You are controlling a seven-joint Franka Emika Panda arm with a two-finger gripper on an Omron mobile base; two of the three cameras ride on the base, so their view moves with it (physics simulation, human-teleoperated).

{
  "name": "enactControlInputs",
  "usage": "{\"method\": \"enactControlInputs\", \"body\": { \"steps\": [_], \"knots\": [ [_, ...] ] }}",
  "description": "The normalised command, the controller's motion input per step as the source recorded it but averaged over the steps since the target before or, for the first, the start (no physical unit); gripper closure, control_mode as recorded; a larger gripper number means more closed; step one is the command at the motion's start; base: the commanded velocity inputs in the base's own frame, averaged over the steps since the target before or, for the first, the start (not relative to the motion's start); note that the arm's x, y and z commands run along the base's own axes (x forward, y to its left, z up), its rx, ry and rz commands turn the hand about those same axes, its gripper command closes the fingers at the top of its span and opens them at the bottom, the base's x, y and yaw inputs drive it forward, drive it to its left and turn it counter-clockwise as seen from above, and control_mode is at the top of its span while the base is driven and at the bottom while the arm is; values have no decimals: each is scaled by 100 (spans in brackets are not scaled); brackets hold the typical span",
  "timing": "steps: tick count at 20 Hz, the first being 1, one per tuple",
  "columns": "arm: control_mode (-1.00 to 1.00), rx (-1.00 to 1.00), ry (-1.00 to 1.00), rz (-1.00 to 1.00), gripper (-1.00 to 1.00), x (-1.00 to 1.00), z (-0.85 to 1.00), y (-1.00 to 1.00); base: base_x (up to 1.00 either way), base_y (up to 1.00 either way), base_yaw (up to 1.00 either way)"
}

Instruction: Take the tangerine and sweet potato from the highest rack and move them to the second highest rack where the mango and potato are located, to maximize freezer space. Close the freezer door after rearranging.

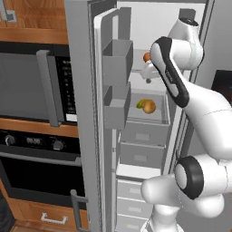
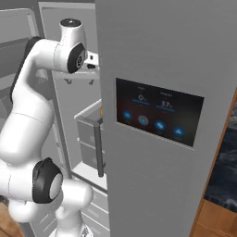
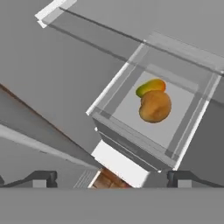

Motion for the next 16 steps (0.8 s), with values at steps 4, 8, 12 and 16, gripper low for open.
{"method": "enactControlInputs", "body": {
  "steps": [4, 8, 12, 16],
  "knots": [
    [-100, -27, -30, 15, -100, 29, 17, 0, 0, 0, 0],
    [-100, -31, -25, 17, -100, 28, 0, 0, 0, 0, 0],
    [-100, -17, -17, 15, -100, 51, 3, 0, 0, 0, 0],
    [-100, -7, -7, 1, -100, 65, 5, -13, 0, 0, 0]
  ]
}}
